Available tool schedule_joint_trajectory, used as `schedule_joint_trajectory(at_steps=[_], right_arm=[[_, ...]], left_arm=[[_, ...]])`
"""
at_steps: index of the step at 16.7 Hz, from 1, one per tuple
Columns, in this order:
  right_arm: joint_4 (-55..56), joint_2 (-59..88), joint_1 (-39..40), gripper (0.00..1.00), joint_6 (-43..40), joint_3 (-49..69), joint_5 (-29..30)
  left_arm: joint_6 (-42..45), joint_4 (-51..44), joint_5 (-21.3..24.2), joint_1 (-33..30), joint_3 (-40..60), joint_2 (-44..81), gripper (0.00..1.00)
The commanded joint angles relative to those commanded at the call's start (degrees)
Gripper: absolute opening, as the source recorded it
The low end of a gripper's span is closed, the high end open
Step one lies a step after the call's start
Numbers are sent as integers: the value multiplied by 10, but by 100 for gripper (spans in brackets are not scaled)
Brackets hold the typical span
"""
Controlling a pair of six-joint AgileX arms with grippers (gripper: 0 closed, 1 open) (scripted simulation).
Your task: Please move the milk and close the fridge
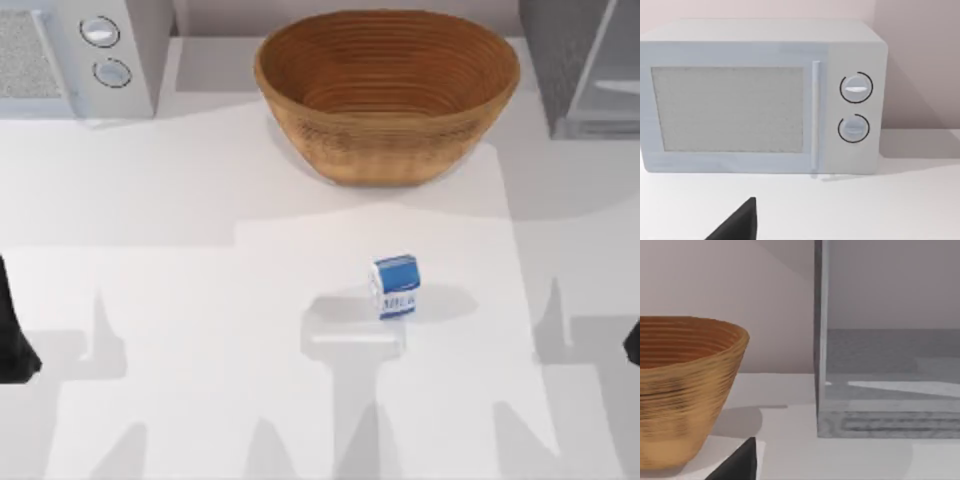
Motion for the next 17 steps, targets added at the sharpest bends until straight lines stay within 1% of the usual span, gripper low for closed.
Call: schedule_joint_trajectory(at_steps=[3,5,8,10,15,17], right_arm=[[80,88,107,100,2,1,106],[124,135,165,100,3,2,165],[168,181,221,100,4,4,224],[177,190,232,100,4,4,235],[176,189,231,100,5,3,234],[193,208,231,100,7,10,234]], left_arm=[[0,0,0,0,0,0,100],[0,0,0,0,0,0,100],[0,0,0,0,0,0,100],[0,0,0,0,0,0,100],[0,0,0,0,0,0,100],[0,0,0,0,0,0,100]])
